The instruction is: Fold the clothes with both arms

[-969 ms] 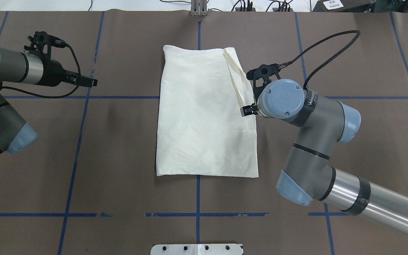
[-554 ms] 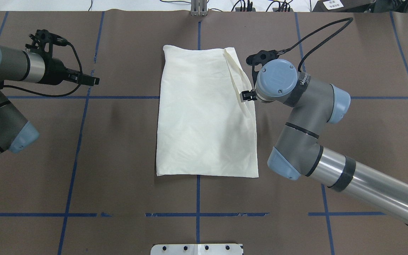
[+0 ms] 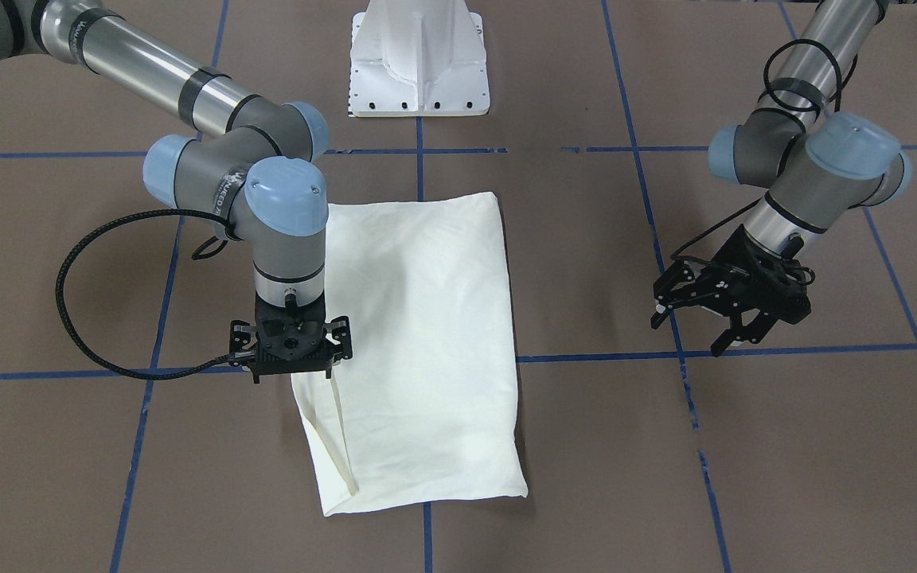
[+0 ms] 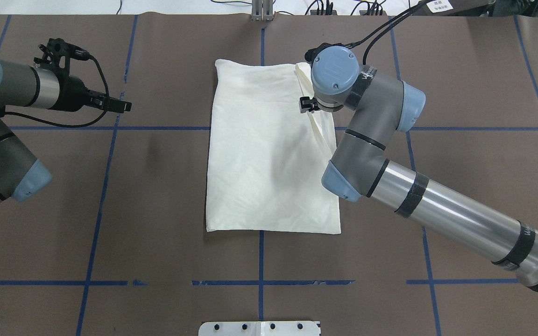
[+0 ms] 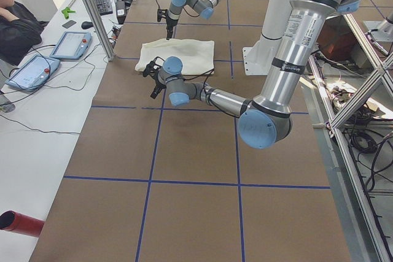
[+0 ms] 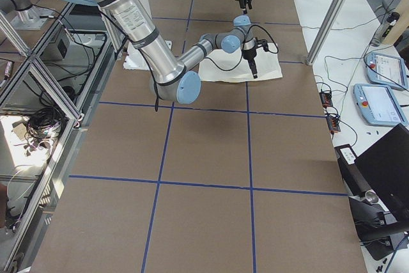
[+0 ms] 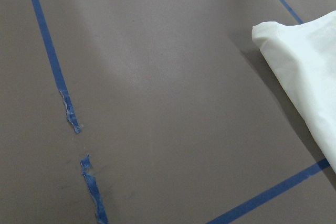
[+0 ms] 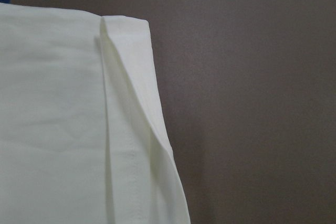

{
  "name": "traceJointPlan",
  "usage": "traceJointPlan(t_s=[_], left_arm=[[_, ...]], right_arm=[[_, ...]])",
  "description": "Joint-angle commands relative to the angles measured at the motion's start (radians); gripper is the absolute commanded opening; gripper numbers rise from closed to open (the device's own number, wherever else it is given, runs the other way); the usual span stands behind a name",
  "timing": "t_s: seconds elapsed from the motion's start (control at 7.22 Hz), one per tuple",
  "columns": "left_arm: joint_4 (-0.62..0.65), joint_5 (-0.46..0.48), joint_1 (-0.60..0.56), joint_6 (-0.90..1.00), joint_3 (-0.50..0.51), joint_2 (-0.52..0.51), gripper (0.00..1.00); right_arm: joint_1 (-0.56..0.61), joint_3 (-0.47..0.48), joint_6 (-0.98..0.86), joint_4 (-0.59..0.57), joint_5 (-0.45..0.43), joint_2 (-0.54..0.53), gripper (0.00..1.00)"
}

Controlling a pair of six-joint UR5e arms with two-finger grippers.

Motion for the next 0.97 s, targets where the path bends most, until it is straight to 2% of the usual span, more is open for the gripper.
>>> traceJointPlan(t_s=[0.0,0.14,0.83], left_arm=[[0.000,0.001,0.000,0.001,0.000,0.000,1.00],[0.000,0.001,0.000,0.001,0.000,0.000,1.00],[0.002,0.001,0.000,-0.001,0.000,-0.006,1.00]], right_arm=[[-0.034,-0.004,-0.021,-0.025,0.020,-0.008,1.00],[-0.040,0.002,-0.047,-0.062,0.020,-0.005,1.00],[-0.018,-0.002,-0.201,-0.064,0.008,-0.044,1.00]])
